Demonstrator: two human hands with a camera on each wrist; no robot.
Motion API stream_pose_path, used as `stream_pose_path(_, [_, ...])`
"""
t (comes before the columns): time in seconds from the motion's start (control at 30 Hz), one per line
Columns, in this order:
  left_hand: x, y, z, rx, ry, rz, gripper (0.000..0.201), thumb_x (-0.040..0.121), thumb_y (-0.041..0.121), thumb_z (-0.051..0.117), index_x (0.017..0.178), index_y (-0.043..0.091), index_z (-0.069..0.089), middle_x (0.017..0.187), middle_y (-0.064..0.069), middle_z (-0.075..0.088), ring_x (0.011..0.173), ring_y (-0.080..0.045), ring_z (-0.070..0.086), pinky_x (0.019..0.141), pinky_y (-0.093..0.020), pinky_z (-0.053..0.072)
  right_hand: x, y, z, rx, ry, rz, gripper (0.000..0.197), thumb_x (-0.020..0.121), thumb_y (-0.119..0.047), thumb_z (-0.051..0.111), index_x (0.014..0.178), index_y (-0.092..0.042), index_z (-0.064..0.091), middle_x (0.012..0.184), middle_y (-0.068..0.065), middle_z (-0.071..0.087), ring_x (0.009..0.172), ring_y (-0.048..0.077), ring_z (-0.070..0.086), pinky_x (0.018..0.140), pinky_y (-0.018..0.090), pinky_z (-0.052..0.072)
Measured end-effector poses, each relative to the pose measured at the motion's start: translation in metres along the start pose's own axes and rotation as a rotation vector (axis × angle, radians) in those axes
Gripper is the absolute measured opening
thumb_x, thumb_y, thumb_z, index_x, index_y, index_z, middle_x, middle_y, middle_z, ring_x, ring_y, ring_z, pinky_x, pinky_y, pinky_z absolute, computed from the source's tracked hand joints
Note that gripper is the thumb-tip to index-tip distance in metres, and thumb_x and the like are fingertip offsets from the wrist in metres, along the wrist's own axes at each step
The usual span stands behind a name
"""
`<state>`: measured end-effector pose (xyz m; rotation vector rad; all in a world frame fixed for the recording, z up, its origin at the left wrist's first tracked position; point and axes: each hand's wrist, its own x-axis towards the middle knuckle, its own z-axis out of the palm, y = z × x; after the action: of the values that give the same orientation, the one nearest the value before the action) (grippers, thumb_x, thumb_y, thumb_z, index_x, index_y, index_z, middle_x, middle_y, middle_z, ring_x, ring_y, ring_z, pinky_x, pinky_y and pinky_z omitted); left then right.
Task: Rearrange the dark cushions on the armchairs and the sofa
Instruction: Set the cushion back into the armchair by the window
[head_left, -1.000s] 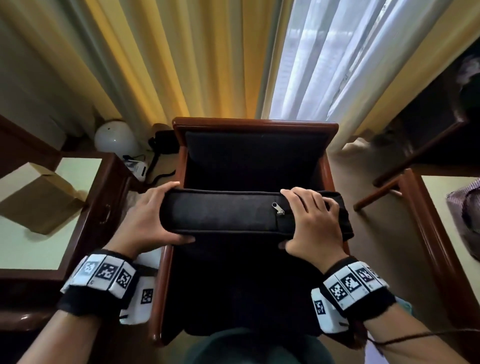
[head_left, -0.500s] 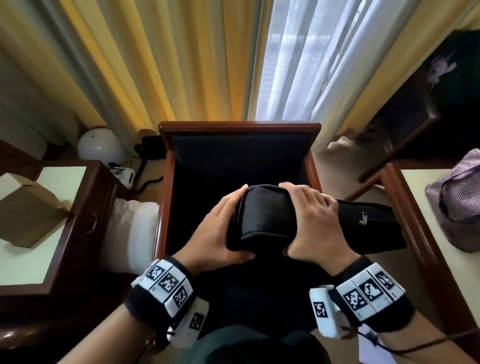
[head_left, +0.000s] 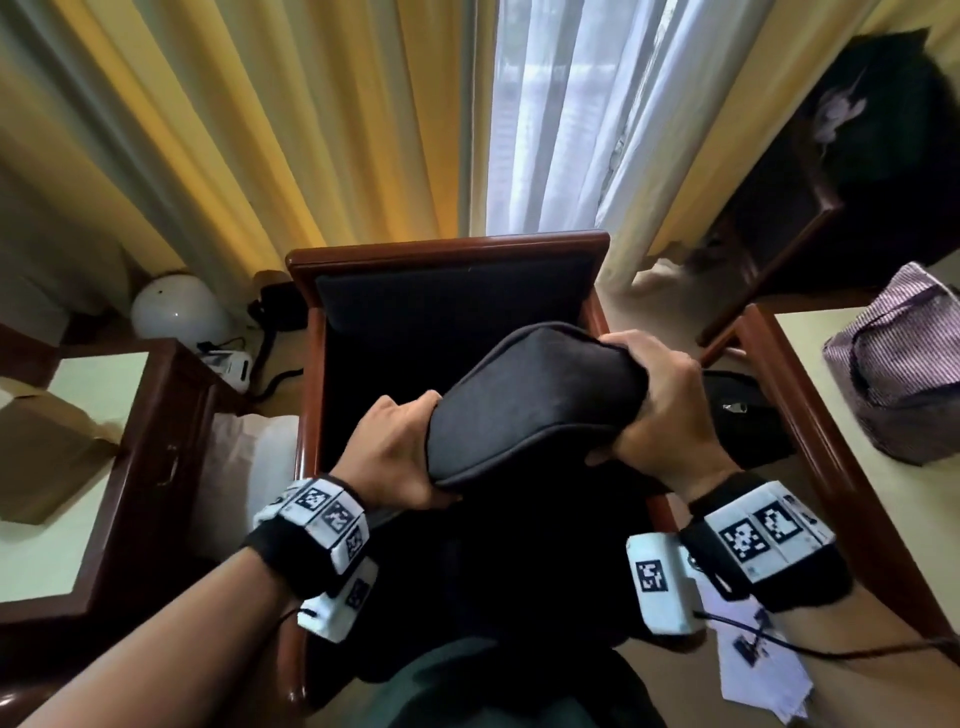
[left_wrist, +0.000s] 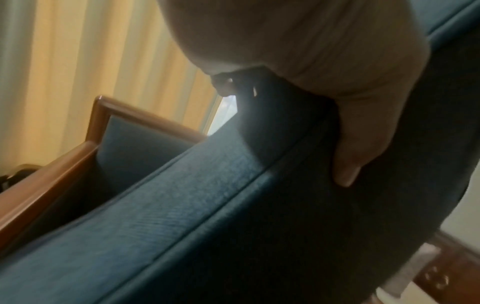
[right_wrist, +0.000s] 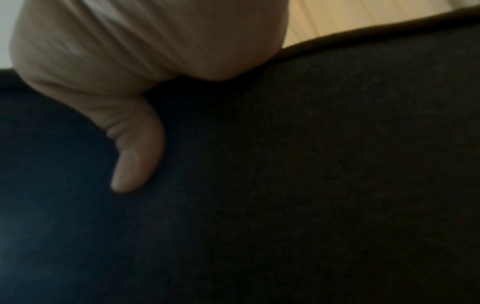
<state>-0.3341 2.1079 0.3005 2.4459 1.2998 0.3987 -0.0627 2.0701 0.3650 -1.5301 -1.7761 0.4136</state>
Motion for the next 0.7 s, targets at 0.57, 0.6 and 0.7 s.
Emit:
stream_pose_path(0.57, [0.008,-0.002,0.041,-0.163,-0.047,-0.266,0.106,0.04,0.066,0.061,0.137,0.024,0.048,0.12,0.005,0.056,0.115,-0.018,0.052,0.087,-0.034,0.028,-0.039,0.088,0.041,0.47,-0.139,0.567,0.102,0.044,0.005,0.085,0.137,-0.007,0.045,0.13,0.01,0.055,0.109,0.012,0.057,0.095,0.012,0.046])
stream_pose_path(0.6, [0.003,-0.011,0.038,-0.172,-0.07,-0.253,0.107,0.045,0.072,0.061,0.141,0.028,0.042,0.124,0.009,0.052,0.118,-0.012,0.048,0.091,-0.035,0.026,-0.035,0.087,0.043,0.499,-0.143,0.563,0.101,0.045,0.007,0.084,0.136,-0.008,0.045,0.128,0.01,0.055,0.106,0.007,0.058,0.092,0.008,0.045])
stream_pose_path(0.7, [-0.027,-0.038,0.031,-0.214,-0.114,-0.349,0.097,0.057,0.089,0.048,0.14,0.04,0.039,0.125,0.02,0.046,0.118,0.0,0.036,0.097,-0.036,0.023,-0.025,0.078,0.04,0.605,-0.079,0.53,0.091,0.054,-0.004,0.078,0.139,-0.008,0.046,0.132,0.009,0.058,0.108,-0.001,0.06,0.091,0.01,0.045])
